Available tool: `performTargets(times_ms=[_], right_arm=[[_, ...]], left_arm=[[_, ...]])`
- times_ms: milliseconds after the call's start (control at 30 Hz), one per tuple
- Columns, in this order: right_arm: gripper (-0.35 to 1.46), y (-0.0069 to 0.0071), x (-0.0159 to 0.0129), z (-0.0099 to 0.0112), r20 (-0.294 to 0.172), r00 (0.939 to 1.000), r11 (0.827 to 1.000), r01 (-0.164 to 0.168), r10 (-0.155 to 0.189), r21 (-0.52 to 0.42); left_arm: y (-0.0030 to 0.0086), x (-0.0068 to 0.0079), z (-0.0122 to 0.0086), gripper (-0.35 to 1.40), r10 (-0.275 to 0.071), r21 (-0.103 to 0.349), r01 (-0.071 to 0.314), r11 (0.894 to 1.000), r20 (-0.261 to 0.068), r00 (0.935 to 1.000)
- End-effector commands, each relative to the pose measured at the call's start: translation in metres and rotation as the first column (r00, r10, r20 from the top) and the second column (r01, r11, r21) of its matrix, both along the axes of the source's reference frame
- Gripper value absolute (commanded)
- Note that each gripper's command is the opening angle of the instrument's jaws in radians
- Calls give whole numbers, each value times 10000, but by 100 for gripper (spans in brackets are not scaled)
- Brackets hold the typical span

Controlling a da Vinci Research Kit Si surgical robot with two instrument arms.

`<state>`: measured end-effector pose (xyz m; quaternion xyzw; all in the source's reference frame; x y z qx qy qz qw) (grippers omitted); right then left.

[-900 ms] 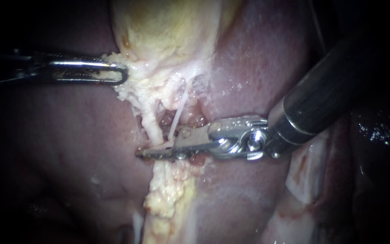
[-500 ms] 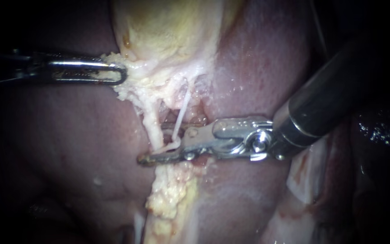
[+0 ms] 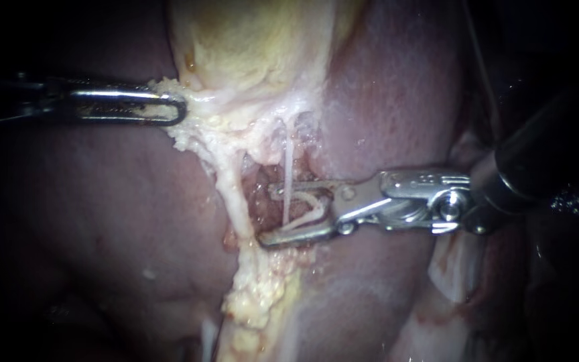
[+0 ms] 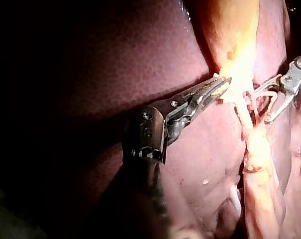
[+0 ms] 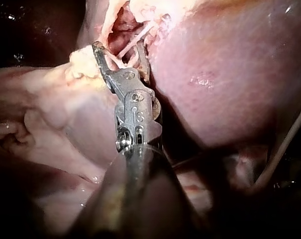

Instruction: Clipping first clip left tube

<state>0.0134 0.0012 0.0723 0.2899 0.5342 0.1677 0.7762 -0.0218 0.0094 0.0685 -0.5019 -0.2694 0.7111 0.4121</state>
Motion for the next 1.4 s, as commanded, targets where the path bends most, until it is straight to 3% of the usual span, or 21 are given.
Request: performTargets(times_ms=[33, 333, 433, 533, 633, 833, 1067, 1400], right_arm=[[50, 1, -5, 2, 52, 10000, 10000, 56, -56, -13], [50, 4, -29, 9, 61, 9997, 9998, 220, -220, -35], [50, 2, -37, 3, -33, 9990, 9990, 456, -456, 44], [50, -1, -40, -5, -538, 9956, 9968, 775, -763, 206], [50, -7, -36, -17, -1201, 9869, 9921, 1148, -1081, 503], [50, -18, -12, -28, -1490, 9828, 9898, 1210, -1087, 756], [50, -16, 7, -14, -1619, 9824, 9898, 1093, -936, 912], [50, -18, 10, 24, -1510, 9846, 9899, 1036, -882, 972]], left_arm=[[0, 0, 0, -35, 4, -1, -4, 10000, 4, 10000], [0, 1, 0, -35, 7, -1, -7, 10000, 6, 10000], [0, 1, 0, -35, 8, -1, -8, 10000, 7, 10000], [0, 2, 0, -35, 11, -1, -11, 10000, 8, 10000], [0, 2, 0, -35, 12, -1, -12, 10000, 9, 10000], [0, 2, 0, -35, 12, -1, -12, 10000, 9, 10000], [0, 2, 0, -35, 12, 0, -12, 10000, 9, 10000], [0, 2, 0, -35, 13, 2, -13, 10000, 10, 10000]])
